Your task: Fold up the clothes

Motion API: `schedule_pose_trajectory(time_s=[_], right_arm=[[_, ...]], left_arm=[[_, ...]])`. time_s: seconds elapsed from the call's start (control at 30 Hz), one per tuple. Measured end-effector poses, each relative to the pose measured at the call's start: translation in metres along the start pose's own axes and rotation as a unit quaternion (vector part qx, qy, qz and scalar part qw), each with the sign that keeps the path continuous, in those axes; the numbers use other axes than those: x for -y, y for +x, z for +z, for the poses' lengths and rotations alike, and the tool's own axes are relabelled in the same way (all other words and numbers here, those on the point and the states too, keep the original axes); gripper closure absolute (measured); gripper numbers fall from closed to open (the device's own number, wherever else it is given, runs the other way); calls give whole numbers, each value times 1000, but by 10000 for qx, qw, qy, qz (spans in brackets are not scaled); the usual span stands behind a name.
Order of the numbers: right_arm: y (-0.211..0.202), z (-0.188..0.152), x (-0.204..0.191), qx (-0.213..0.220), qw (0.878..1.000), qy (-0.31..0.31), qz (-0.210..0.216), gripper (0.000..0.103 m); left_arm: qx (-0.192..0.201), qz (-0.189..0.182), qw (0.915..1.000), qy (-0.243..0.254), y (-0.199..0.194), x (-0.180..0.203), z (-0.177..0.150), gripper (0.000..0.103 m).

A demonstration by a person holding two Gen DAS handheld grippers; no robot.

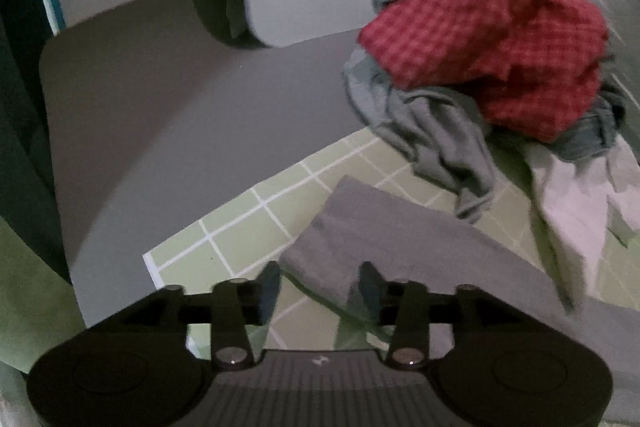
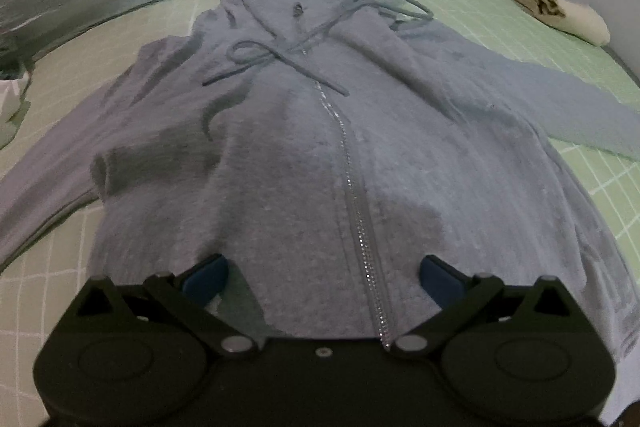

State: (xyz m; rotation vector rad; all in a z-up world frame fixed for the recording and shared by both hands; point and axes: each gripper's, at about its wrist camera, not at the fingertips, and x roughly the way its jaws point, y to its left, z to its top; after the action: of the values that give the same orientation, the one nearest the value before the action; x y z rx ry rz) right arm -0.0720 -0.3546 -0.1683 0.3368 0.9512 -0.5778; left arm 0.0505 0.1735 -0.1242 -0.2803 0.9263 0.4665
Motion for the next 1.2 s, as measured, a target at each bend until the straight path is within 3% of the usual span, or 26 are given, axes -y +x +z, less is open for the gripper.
schedule_pose_trajectory(time_s=[0.2,0.37,0.47,0.6,0.73,0.8,1.03,1.2], right_arm=[[-21,14,19,478,9968,-57,642,0],[-37,34,60,1042,9923,-435,499,0],[-32,43,110,1120,9926,-318,345,0],[-10,51,191,920,9957,-18,52,0],[10,60,277,876,9956,176,-283,0],[20,64,317,837,9949,348,-448,0],[37,71,428,923,9853,872,-1142,0],[52,69,484,913,9765,1335,-1428,0]], left_arm=[[287,-239,9989,296,-42,28,-15,39],[339,-751,9932,817,-81,81,-51,37],[321,-1161,9856,1184,-107,123,-82,33],[320,-1680,9705,1702,-148,188,-130,31],[573,-2122,9540,2037,-196,242,-174,19],[705,-2308,9456,2183,-219,267,-196,18],[849,-2295,9341,2601,-269,313,-252,15],[881,-2165,9325,2752,-286,325,-268,15]])
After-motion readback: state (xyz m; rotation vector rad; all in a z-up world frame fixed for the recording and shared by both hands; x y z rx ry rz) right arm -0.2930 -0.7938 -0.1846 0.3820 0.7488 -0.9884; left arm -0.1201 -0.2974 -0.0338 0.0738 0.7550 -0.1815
